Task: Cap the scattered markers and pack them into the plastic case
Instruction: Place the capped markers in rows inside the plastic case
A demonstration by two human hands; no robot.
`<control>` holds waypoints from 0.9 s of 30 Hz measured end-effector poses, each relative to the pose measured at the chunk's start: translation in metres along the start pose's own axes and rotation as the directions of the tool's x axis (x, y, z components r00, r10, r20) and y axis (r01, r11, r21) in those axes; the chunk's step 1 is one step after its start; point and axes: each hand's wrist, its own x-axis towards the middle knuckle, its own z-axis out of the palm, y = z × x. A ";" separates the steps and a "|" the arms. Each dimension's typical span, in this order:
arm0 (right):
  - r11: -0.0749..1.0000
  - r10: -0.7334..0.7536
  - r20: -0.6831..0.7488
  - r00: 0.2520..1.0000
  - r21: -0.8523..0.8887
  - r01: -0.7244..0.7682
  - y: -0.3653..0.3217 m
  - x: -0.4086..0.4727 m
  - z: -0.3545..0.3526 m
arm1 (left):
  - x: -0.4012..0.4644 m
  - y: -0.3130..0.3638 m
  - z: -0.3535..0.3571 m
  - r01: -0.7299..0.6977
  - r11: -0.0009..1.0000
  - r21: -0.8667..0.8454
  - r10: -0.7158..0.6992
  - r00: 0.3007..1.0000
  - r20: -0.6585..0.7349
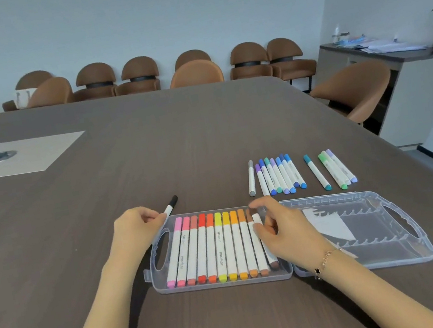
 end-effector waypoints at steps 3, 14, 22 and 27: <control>0.999 -0.051 0.010 0.999 0.013 0.051 0.001 -0.003 0.001 | 0.001 0.000 0.003 0.008 1.000 0.005 -0.008 1.000 0.019; 0.959 -0.187 0.053 0.981 -0.208 0.194 0.011 -0.001 0.004 | 0.026 0.012 0.013 0.086 0.996 -0.006 -0.085 0.994 0.069; 0.985 -0.136 0.024 0.990 -0.101 0.138 0.004 -0.002 -0.002 | 0.016 0.031 -0.007 -0.114 0.993 0.031 0.116 0.991 -0.065; 0.877 0.008 -0.113 0.994 0.478 0.047 -0.006 0.003 -0.016 | -0.041 0.085 0.005 -0.022 0.899 -0.437 0.152 0.952 0.264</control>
